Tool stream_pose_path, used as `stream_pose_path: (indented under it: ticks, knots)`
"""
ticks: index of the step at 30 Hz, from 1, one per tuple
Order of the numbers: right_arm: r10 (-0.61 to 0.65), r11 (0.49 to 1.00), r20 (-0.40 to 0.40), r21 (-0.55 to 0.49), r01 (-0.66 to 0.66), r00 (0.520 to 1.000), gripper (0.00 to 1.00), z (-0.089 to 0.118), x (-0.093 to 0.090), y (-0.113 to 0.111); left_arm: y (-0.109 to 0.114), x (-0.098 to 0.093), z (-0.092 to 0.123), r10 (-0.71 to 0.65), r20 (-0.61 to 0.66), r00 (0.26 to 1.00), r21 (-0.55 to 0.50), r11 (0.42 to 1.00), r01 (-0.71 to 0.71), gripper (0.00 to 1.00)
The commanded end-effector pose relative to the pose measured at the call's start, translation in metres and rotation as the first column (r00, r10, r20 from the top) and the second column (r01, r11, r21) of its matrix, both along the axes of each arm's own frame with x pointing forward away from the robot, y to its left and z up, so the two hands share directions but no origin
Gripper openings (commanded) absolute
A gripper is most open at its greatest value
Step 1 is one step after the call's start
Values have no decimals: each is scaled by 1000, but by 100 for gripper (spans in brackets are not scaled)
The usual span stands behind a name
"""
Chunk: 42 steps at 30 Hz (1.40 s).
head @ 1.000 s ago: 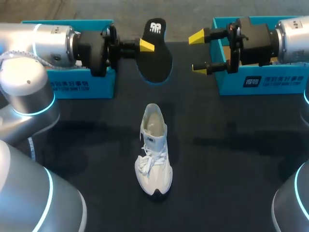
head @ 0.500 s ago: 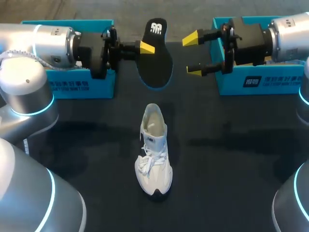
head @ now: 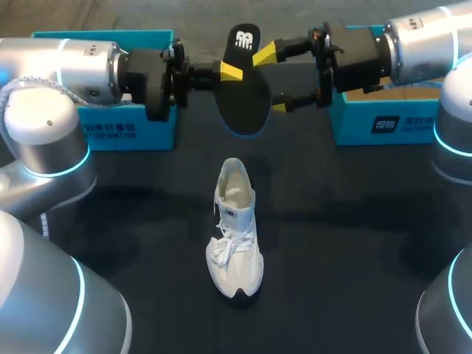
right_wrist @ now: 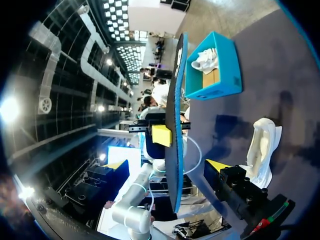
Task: Take the shoe out of the shoebox, open the shoe tongue, remove and reinsert the insole, then place the shoe into the shoebox
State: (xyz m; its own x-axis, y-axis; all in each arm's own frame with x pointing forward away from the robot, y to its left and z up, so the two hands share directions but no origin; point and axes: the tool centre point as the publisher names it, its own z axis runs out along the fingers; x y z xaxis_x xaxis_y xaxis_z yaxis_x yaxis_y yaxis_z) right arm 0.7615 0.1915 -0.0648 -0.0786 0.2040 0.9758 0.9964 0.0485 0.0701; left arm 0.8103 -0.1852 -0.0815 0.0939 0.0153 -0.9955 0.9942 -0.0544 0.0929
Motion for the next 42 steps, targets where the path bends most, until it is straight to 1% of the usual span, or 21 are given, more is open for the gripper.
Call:
stream_pose_path:
  ticks: [1,2,3,5,8,11,12,14,15,19,25,29,30,36,42]
  knots:
    - [-3,1000,-1,2,3,1000,98,1,-2,10,-4,2,-1,6,5,1000,-6,1000,-6,0]
    - [-3,1000,-2,3,3,1000,97,1,-3,10,-4,2,0,6,4,1000,-7,1000,-6,0]
    - [-2,1000,-2,4,2,1000,89,1,-4,12,-4,2,0,7,6,1000,-10,1000,-7,0]
    - [-1,1000,-3,7,1,1000,83,1,-5,15,-4,2,1,7,7,1000,-13,1000,-7,0]
    - [1,1000,-3,14,-1,1000,66,0,-7,18,-5,2,1,10,9,1000,-16,1000,-9,0]
    - [3,1000,-5,18,-3,1000,61,-1,-7,20,-5,2,0,11,8,1000,-18,1000,-11,0]
    - [4,1000,-5,20,-3,1000,55,-1,-7,21,-6,2,0,11,10,1000,-20,1000,-10,0]
    - [5,1000,-5,23,-4,1000,49,-1,-8,23,-7,1,0,10,10,1000,-21,1000,-9,0]
    - [6,1000,-6,24,-6,1000,47,-1,-8,24,-8,1,0,9,10,1000,-21,1000,-9,0]
    - [9,1000,-7,25,-9,1000,46,-3,-8,24,-10,0,0,5,8,1000,-25,1000,-5,0]
    - [4,1000,-9,27,-4,1000,32,-3,-9,23,-10,0,0,11,14,1000,-32,999,-11,0]
    - [5,1000,-12,28,-5,1000,11,-4,-9,22,-10,-1,1,10,16,1000,-30,1000,-9,0]
    - [5,1000,-13,28,-5,1000,0,-5,-9,22,-10,-1,1,9,16,1000,-30,1000,-9,0]
    - [6,1000,-24,28,-5,1000,0,-8,-8,21,-12,-2,8,9,29,1000,-63,998,-7,0]
    - [12,1000,-30,28,-11,999,0,-11,-6,20,-13,-5,11,2,44,999,-71,998,1,0]
